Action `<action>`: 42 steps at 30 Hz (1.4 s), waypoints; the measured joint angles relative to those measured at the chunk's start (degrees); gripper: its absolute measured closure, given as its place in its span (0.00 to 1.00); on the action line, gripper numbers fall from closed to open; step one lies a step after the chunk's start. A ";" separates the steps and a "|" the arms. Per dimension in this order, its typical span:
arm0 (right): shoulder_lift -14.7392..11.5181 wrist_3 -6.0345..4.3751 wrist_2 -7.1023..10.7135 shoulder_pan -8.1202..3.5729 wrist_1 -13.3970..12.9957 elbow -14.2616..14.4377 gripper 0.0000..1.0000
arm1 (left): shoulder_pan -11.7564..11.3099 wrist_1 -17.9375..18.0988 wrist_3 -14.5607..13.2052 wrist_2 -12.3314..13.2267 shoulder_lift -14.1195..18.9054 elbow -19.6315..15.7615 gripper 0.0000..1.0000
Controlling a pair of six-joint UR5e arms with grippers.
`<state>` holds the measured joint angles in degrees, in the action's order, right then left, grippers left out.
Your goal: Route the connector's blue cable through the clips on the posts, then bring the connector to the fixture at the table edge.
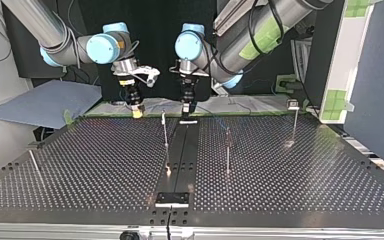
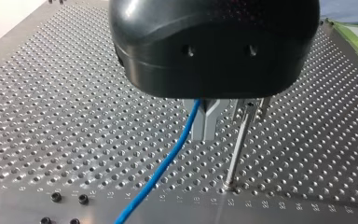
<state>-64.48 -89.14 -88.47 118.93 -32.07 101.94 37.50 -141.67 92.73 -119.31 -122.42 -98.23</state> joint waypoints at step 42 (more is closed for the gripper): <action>6.74 0.75 -0.11 -3.32 -8.52 4.90 1.00 | 2.07 1.74 -0.29 -1.78 -6.46 0.94 1.00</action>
<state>-57.74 -88.40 -88.58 115.62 -40.59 106.84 39.56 -139.93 92.44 -121.09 -128.88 -97.29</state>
